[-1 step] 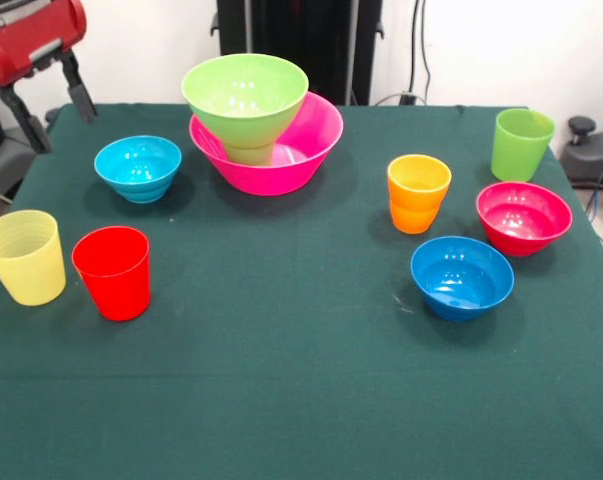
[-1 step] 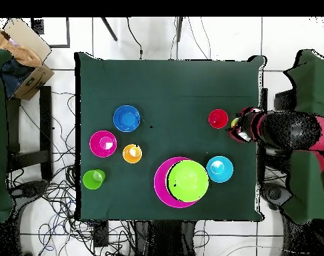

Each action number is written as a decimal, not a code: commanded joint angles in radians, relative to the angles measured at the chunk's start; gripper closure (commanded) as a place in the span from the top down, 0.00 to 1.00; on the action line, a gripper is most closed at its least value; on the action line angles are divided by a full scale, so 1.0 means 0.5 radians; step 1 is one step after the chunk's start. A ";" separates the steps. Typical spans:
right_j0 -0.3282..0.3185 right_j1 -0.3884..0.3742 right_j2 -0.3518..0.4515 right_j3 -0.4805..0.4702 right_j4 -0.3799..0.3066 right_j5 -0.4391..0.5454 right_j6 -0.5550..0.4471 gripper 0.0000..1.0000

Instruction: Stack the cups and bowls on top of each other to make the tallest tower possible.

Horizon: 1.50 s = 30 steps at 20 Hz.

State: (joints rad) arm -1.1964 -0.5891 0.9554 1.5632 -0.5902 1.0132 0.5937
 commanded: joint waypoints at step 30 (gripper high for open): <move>0.095 0.184 0.005 -0.328 -0.130 0.091 -0.496 1.00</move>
State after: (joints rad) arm -1.2194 -0.4670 0.9631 1.4791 -0.6259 0.9227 0.5937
